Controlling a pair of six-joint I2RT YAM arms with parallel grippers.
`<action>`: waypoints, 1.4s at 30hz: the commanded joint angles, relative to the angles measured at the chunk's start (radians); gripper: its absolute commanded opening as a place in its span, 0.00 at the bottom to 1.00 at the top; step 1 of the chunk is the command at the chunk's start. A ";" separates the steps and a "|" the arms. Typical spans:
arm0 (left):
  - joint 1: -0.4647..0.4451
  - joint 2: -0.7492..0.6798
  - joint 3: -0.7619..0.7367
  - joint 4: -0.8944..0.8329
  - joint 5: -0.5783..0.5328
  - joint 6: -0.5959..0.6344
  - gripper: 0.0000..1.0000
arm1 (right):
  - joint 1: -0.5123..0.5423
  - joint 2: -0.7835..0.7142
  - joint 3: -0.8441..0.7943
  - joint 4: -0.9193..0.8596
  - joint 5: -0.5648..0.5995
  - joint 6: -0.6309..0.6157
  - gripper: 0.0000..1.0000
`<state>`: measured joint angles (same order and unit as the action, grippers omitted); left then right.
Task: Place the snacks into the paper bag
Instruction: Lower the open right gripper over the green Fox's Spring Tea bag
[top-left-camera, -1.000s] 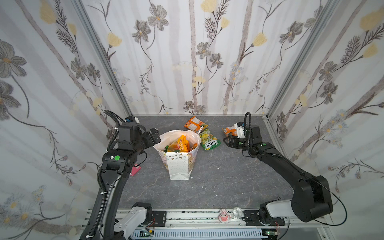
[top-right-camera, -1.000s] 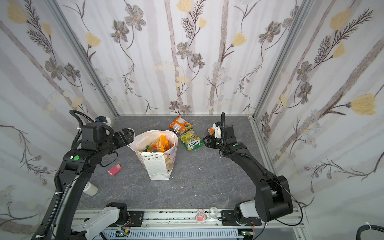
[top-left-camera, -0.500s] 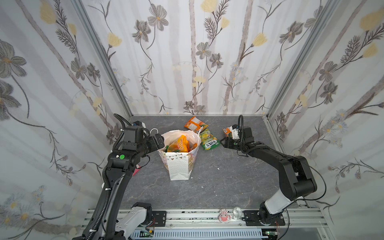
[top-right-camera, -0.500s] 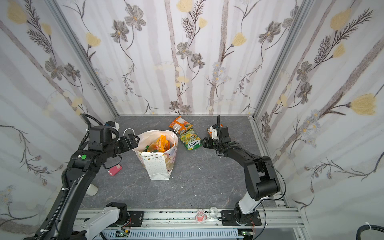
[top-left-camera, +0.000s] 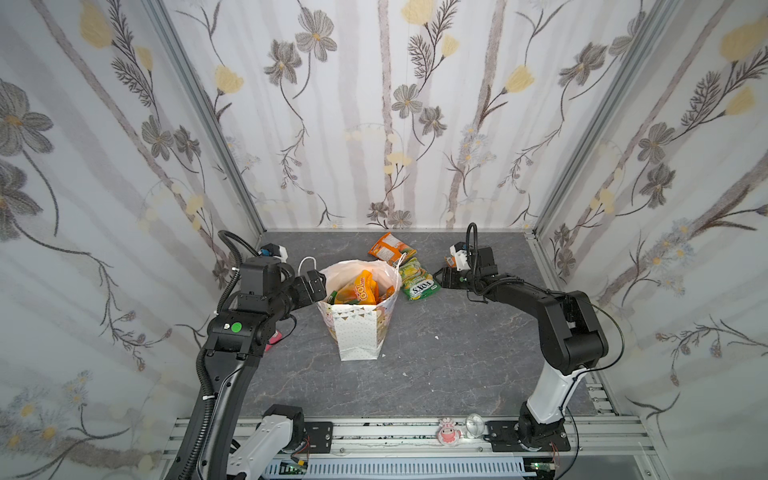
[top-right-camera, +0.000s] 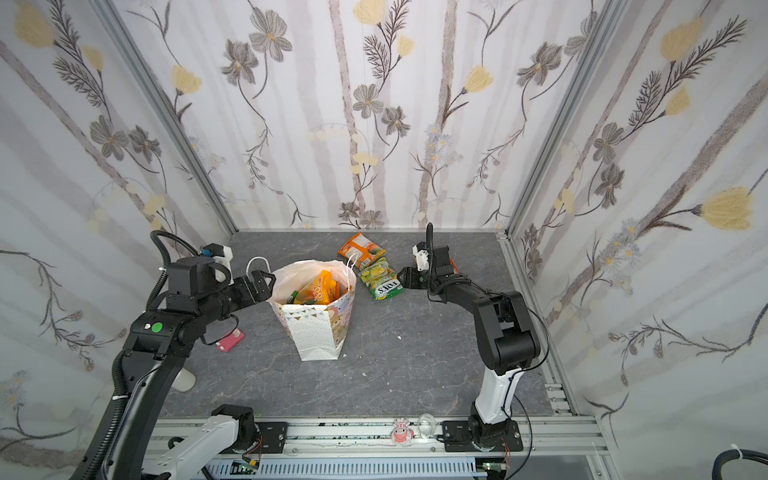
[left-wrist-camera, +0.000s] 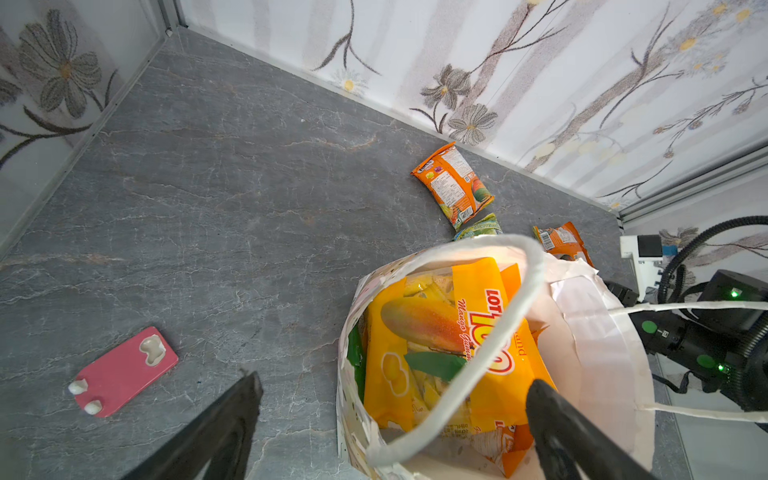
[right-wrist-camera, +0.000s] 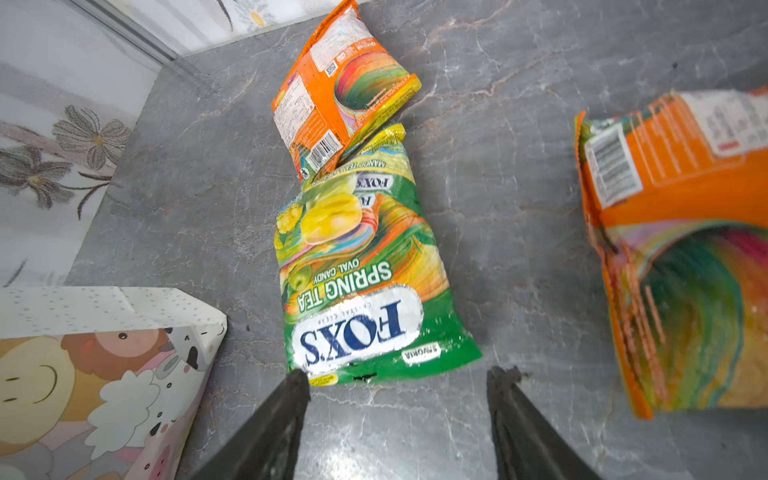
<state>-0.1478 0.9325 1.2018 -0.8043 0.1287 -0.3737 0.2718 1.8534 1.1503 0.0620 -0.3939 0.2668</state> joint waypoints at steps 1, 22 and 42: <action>0.001 -0.004 -0.010 0.014 0.009 -0.010 1.00 | -0.003 0.037 0.043 -0.018 -0.034 -0.081 0.68; 0.001 -0.034 -0.019 -0.007 0.016 -0.033 1.00 | -0.006 0.208 0.119 0.010 -0.093 -0.038 0.68; 0.000 -0.042 -0.045 0.009 0.050 -0.053 1.00 | -0.003 0.244 0.078 0.063 -0.097 -0.012 0.49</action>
<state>-0.1478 0.8948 1.1637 -0.8093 0.1688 -0.4191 0.2668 2.0960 1.2411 0.1310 -0.4839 0.2352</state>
